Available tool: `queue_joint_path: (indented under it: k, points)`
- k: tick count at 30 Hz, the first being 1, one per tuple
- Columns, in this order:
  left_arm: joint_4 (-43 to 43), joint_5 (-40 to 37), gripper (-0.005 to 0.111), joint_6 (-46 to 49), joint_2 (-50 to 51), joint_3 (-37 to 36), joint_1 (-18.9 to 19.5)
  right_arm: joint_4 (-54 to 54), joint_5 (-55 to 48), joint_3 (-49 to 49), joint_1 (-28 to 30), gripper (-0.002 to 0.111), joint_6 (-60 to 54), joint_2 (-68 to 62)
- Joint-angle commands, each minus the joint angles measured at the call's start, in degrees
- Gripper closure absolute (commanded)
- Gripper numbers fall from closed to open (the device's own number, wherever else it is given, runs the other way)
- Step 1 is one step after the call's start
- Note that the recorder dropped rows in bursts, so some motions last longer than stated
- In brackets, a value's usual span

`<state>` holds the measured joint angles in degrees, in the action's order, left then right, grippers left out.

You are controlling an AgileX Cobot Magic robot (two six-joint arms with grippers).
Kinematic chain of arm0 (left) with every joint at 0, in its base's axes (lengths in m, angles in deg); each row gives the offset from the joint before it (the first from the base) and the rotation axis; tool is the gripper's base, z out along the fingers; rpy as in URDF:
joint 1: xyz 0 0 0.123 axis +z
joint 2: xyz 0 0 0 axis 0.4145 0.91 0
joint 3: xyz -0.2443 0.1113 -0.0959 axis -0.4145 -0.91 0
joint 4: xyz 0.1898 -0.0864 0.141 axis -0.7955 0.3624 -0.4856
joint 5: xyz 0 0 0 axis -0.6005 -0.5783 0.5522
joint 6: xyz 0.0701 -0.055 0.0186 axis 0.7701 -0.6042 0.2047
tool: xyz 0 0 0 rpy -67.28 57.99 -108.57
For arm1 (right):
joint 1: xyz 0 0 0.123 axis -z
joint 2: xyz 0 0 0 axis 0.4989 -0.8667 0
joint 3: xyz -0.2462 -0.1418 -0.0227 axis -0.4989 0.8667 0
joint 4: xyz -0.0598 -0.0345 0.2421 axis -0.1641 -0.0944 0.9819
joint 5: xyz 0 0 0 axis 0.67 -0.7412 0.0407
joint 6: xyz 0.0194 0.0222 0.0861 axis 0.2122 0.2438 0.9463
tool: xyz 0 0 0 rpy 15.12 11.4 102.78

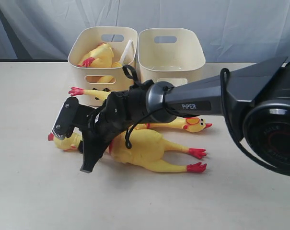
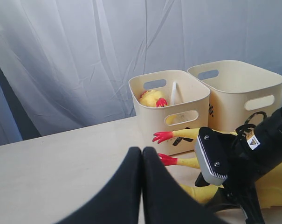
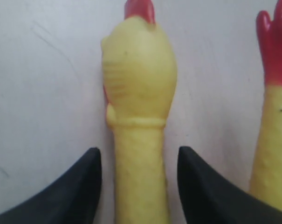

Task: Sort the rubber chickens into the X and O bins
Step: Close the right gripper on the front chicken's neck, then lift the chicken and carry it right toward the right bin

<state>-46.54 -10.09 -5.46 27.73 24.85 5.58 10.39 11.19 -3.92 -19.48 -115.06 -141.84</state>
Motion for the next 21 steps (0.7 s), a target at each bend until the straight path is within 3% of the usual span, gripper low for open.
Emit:
queue_joint_path:
  k: [1, 9, 21]
  points:
    - [-0.09, 0.28, 0.107, -0.32, -0.28, -0.31, -0.67, -0.48, 0.85, -0.3, 0.06, 0.063, 0.1, -0.22]
    - [-0.09, 0.28, 0.107, -0.32, -0.28, -0.31, -0.67, -0.36, 0.59, -0.3, 0.06, 0.109, 0.1, -0.22]
    - [-0.09, 0.28, 0.107, -0.22, -0.28, -0.44, -0.67, 5.29, -3.56, -0.3, -0.04, 0.109, 3.29, 5.34]
